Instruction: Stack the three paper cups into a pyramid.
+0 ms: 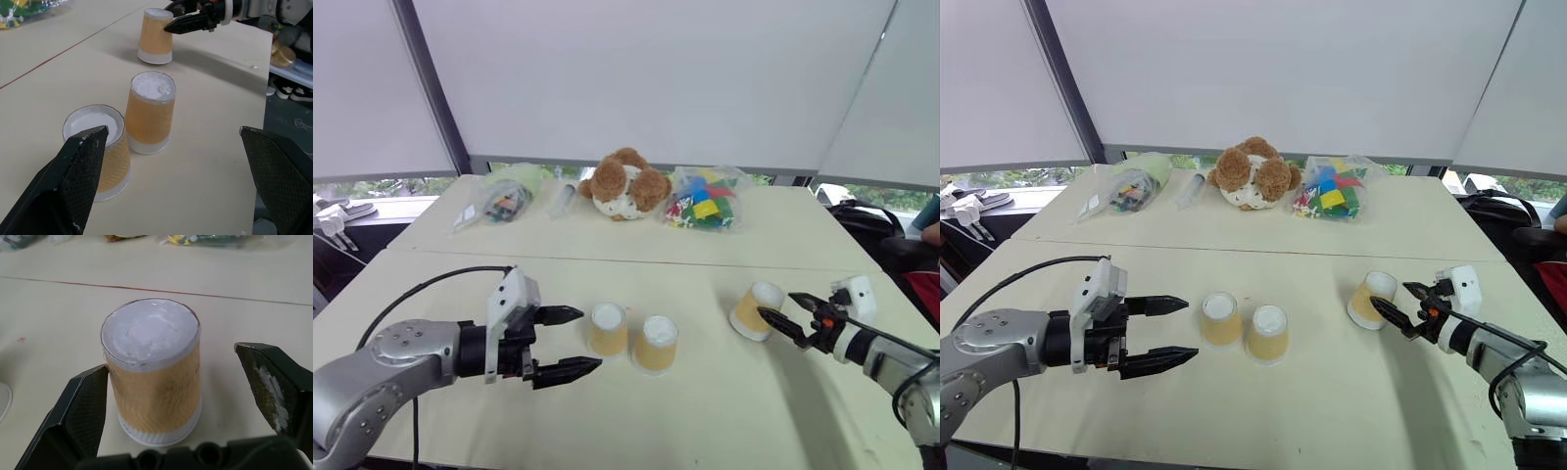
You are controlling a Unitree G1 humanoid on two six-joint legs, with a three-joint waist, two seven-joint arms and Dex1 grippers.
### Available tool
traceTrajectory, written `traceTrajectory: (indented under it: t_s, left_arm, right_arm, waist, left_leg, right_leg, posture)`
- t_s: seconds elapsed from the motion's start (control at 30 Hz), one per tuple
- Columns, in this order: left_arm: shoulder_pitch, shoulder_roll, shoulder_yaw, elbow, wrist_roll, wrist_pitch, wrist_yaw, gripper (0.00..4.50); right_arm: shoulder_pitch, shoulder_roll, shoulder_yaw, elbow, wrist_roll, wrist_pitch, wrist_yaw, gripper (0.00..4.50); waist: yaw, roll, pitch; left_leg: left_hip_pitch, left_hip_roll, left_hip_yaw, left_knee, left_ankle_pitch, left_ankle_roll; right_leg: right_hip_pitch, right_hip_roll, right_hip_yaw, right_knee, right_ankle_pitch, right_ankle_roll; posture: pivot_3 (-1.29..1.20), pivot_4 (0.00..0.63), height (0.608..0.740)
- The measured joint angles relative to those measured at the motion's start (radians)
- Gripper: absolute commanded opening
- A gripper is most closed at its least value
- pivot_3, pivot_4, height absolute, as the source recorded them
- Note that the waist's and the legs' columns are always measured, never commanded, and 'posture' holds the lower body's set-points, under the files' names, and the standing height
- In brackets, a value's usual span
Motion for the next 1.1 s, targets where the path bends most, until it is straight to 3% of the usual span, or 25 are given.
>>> traceTrajectory:
  t_s: [0.43,0.53,0.63,0.9,1.1]
  left_arm:
    - [0.034,-0.014,-0.045,-0.005,0.039,-0.039,0.032,4.44]
    - [0.039,-0.014,-0.045,-0.004,0.044,-0.041,0.036,4.50]
    - [0.048,-0.014,-0.044,-0.005,0.047,-0.041,0.038,4.50]
    - [0.099,-0.011,0.015,0.003,0.042,-0.038,0.061,4.50]
    - [0.155,0.032,0.105,0.024,0.043,-0.039,0.043,4.50]
  right_arm:
    - [-0.074,0.036,0.041,0.079,-0.010,-0.006,0.041,4.50]
    - [-0.087,0.039,0.047,0.107,-0.018,-0.016,0.049,3.59]
    - [-0.106,0.040,0.055,0.121,-0.030,-0.035,0.053,2.18]
    - [-0.170,-0.005,0.115,0.024,-0.033,0.042,0.079,2.15]
    - [-0.475,0.013,0.172,-0.278,0.127,0.294,0.047,2.15]
  waist:
    - [0.002,0.000,0.000]
    - [0.001,0.000,0.000]
    - [0.000,0.000,0.000]
    - [-0.004,0.004,0.002]
    - [-0.025,0.002,0.001]
  left_leg:
    - [0.000,0.000,0.000,0.000,0.000,0.000]
    - [0.000,0.000,0.000,0.000,0.000,0.000]
    - [0.000,0.000,0.000,0.000,0.000,0.000]
    - [0.000,0.001,0.000,0.000,0.000,0.000]
    - [0.000,0.001,-0.001,-0.004,0.000,0.000]
  right_leg:
    - [0.000,0.000,0.000,0.000,0.000,0.000]
    - [0.000,0.000,0.000,0.000,0.000,0.000]
    - [0.000,0.000,0.000,0.000,0.000,0.000]
    - [-0.002,0.000,0.001,0.001,0.001,0.001]
    - [-0.005,0.000,0.000,0.003,0.000,0.000]
  posture:
    - [0.00,0.150,0.740]
    - [0.00,0.150,0.740]
    - [0.00,0.150,0.740]
    - [0.00,0.150,0.740]
    - [0.00,0.150,0.740]
